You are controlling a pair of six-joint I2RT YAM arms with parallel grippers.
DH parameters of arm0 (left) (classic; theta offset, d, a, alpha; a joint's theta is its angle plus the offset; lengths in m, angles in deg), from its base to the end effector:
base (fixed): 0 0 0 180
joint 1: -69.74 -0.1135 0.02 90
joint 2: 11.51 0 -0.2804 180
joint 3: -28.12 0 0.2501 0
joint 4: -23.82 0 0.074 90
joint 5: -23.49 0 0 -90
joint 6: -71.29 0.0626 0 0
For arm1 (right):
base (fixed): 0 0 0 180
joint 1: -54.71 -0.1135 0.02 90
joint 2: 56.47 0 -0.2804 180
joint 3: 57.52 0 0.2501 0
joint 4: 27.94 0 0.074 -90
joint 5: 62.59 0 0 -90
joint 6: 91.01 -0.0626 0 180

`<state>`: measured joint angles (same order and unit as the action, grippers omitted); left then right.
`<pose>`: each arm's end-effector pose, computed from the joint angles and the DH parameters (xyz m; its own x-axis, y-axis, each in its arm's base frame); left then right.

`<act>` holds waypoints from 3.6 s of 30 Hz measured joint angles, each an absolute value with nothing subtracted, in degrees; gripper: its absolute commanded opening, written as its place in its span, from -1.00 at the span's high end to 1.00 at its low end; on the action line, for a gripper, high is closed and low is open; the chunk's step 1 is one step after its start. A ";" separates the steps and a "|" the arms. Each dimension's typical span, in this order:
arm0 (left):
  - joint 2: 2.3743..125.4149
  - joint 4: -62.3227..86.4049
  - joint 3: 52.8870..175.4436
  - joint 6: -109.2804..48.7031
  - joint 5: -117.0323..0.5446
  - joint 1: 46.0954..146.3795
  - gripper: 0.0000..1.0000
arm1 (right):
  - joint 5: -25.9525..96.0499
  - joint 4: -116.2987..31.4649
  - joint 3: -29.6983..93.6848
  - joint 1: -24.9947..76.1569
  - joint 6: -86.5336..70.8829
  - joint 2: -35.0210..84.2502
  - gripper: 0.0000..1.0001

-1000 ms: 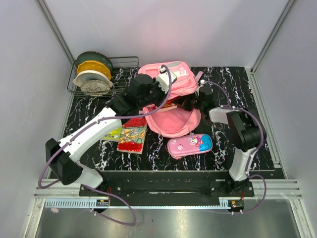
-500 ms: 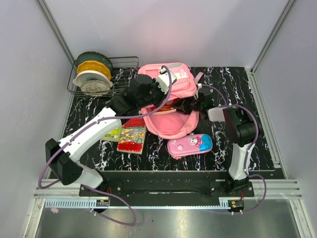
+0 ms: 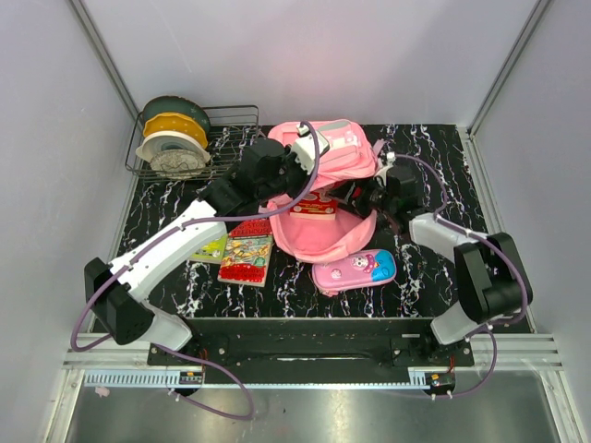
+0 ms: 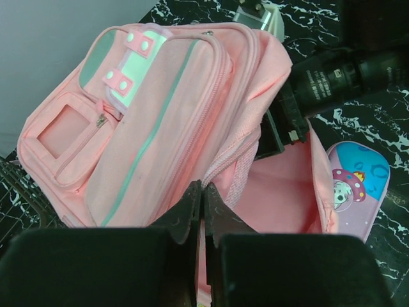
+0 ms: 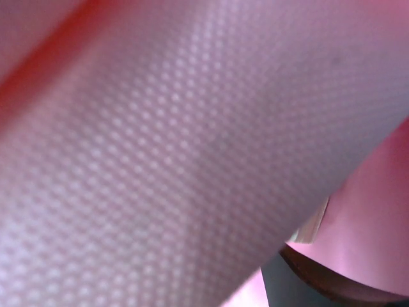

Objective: Pack the student bag
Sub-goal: Place the book in the student bag, then pick up the book from the center of the board.

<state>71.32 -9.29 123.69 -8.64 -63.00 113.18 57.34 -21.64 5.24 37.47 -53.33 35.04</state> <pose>0.2565 -0.2482 0.3994 -0.1216 0.3555 -0.9267 0.7610 0.6329 0.1429 0.3395 0.1381 0.2245 -0.7748 0.4777 -0.4141 -0.1375 0.5120 0.8479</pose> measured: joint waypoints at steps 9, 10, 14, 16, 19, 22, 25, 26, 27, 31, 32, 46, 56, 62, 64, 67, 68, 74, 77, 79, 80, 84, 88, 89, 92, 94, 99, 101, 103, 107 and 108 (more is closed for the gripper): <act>72.63 -7.82 123.71 -10.50 -59.41 113.24 1.00 | 47.61 -32.91 -0.86 37.45 -49.92 25.07 -0.54; 73.11 -7.36 123.73 -10.70 -58.98 113.24 1.00 | 46.26 -33.72 -0.81 37.74 -49.15 24.72 -0.53; 77.59 -5.99 126.79 -11.62 -57.38 113.24 1.00 | 44.64 -35.84 1.75 40.47 -46.62 27.50 -0.53; 82.00 -5.81 130.99 -12.45 -57.07 113.07 1.00 | 44.64 -36.02 4.83 42.19 -45.59 31.04 -0.51; 87.95 -7.06 137.61 -13.71 -57.03 112.61 1.00 | 45.84 -36.30 8.52 43.75 -43.36 34.73 -0.49; 91.05 -7.25 140.63 -15.40 -57.18 112.02 1.00 | 50.41 -33.61 8.08 44.25 -42.07 34.49 -0.50; 91.18 -7.78 140.67 -16.40 -57.29 111.41 1.00 | 54.67 -30.75 3.84 44.18 -41.59 31.52 -0.50; 91.18 -7.80 140.65 -16.84 -57.27 111.28 1.00 | 56.05 -30.12 2.09 44.21 -41.57 30.12 -0.51; 91.18 -7.84 140.56 -17.26 -57.23 111.19 1.00 | 57.25 -30.03 -0.13 44.21 -41.59 28.09 -0.50; 90.27 -7.43 138.79 -18.09 -56.70 111.34 1.00 | 57.65 -32.96 -4.16 43.99 -41.26 21.09 -0.53; 89.94 -7.27 138.33 -18.17 -56.64 111.36 1.00 | 57.69 -34.03 -4.70 43.94 -41.02 19.13 -0.53; 89.04 -7.10 136.17 -20.36 -55.98 110.49 -0.54 | 58.81 -39.43 -6.28 43.94 -40.82 4.11 -0.54; 74.33 -5.59 117.00 -23.14 -58.87 110.42 -0.98 | 54.48 -46.93 -4.44 43.94 -40.91 -4.85 -0.55; 57.17 -3.67 106.94 -25.85 -70.34 110.34 -0.98 | 56.71 -48.17 -1.75 43.38 -40.91 -2.45 -0.56; 51.97 -3.62 101.70 -28.23 -75.00 110.21 -0.98 | 56.73 -48.19 -1.07 42.13 -40.89 -1.09 -0.55; 46.42 -5.66 92.98 -33.34 -81.44 109.62 -0.98 | 56.44 -48.32 -0.03 39.53 -40.89 1.49 -0.55; 45.46 -6.40 91.10 -34.54 -82.49 109.33 -0.98 | 56.34 -48.41 0.50 38.57 -40.91 2.65 -0.55; 39.97 -14.09 81.94 -44.10 -86.84 107.26 -0.98 | 54.39 -48.78 6.12 30.20 -40.71 12.68 -0.55; 38.16 -16.74 80.69 -47.99 -87.43 105.75 -0.98 | 53.97 -49.05 8.72 27.66 -40.78 17.44 -0.54; 37.02 -18.18 80.02 -49.93 -87.28 103.28 -0.98 | 53.78 -49.09 10.49 26.09 -40.91 20.68 -0.54; 36.32 -18.75 79.64 -50.63 -86.76 101.55 -0.98 | 53.71 -49.00 11.25 25.10 -40.93 22.16 -0.54; 32.72 -20.37 77.48 -53.23 -84.24 96.20 -0.98 | 53.36 -48.98 12.43 21.17 -41.57 26.84 -0.54; 30.95 -19.89 73.48 -55.57 -80.81 94.38 -0.98 | 52.93 -49.05 13.22 18.68 -42.53 30.51 -0.53; 31.03 -19.93 72.48 -56.07 -79.98 94.16 -0.98 | 52.84 -49.02 13.61 18.06 -42.83 31.45 -0.53; 32.04 -19.17 69.18 -57.47 -77.12 93.42 -0.98 | 52.49 -48.96 15.10 16.32 -43.49 34.32 -0.53; 32.93 -18.36 67.89 -58.08 -75.59 93.18 -0.98 | 52.47 -48.80 15.97 15.35 -44.04 36.09 -0.53; 37.15 -12.56 65.07 -59.57 -71.87 92.61 -0.98 | 52.60 -48.41 18.33 13.50 -44.87 41.29 -0.52; 39.36 -10.38 65.09 -59.64 -70.84 92.33 -0.98 | 52.84 -48.32 18.84 12.88 -45.04 42.75 -0.52; 41.85 -7.91 65.63 -59.44 -69.97 92.11 -0.98 | 53.10 -48.13 19.36 12.49 -45.22 44.04 -0.52; 44.72 -6.03 66.75 -58.61 -69.99 92.02 -0.98 | 53.58 -47.97 20.65 11.94 -45.46 46.25 -0.51; 44.45 -6.25 66.81 -58.11 -70.32 92.04 -0.98 | 53.60 -47.89 20.89 11.84 -45.48 46.67 -0.52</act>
